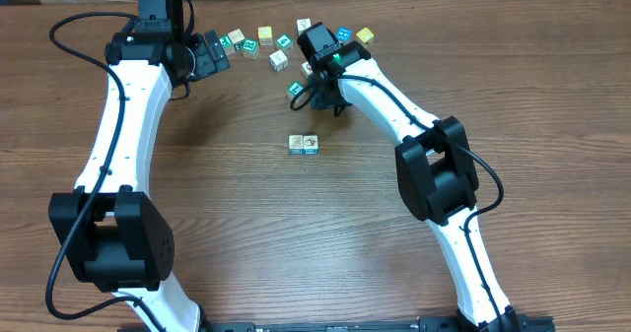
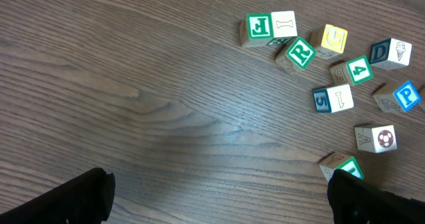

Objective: Form a horizontal line
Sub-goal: 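Carry the pineapple block down to the right of the acorn block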

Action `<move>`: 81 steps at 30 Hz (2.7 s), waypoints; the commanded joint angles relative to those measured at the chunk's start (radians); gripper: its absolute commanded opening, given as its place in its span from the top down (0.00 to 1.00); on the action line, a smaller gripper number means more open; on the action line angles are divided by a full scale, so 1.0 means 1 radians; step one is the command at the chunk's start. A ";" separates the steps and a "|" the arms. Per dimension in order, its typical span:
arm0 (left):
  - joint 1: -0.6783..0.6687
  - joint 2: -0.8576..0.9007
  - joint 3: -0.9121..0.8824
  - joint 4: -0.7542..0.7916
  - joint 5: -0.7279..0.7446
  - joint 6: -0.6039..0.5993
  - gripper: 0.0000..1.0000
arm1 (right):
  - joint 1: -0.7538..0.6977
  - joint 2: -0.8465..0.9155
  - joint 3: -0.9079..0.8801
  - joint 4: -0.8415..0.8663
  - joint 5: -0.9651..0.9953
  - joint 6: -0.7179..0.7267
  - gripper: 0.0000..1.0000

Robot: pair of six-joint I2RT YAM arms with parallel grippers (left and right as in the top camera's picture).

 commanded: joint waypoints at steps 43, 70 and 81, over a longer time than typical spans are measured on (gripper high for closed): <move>-0.005 -0.006 0.008 0.002 0.004 0.008 0.00 | 0.047 -0.206 -0.283 -0.151 -0.048 0.229 0.76; -0.005 -0.006 0.008 0.002 0.004 0.008 0.00 | 0.050 -0.206 -0.293 -0.134 -0.055 0.233 0.75; -0.006 -0.006 0.008 0.002 0.004 0.008 0.00 | 0.050 -0.206 -0.334 -0.096 -0.055 0.232 0.70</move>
